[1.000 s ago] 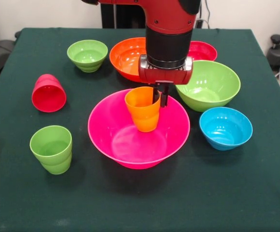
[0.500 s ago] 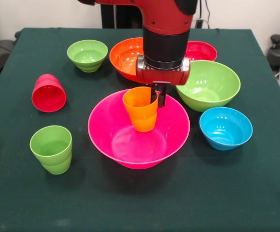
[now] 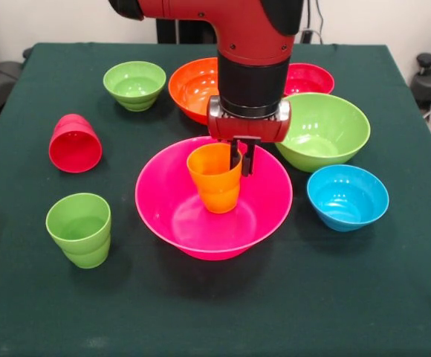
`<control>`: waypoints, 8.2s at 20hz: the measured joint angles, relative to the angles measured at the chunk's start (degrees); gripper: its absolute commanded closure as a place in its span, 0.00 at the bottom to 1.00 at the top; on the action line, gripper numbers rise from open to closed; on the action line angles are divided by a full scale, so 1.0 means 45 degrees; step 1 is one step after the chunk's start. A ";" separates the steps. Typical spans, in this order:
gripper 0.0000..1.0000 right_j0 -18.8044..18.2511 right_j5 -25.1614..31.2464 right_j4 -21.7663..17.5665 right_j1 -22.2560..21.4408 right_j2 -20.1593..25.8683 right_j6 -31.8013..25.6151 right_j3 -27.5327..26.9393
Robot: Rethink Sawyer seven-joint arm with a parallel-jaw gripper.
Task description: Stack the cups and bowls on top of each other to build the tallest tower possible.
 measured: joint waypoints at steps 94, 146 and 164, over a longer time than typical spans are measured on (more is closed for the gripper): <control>0.00 0.0185 0.0410 0.0011 -0.2086 -0.0185 0.0000 0.1762; 0.00 0.0898 -0.1082 0.0631 -0.2129 -0.2351 0.3940 0.2408; 0.00 0.0861 -0.1080 0.0625 -0.2126 -0.1794 0.3940 0.2163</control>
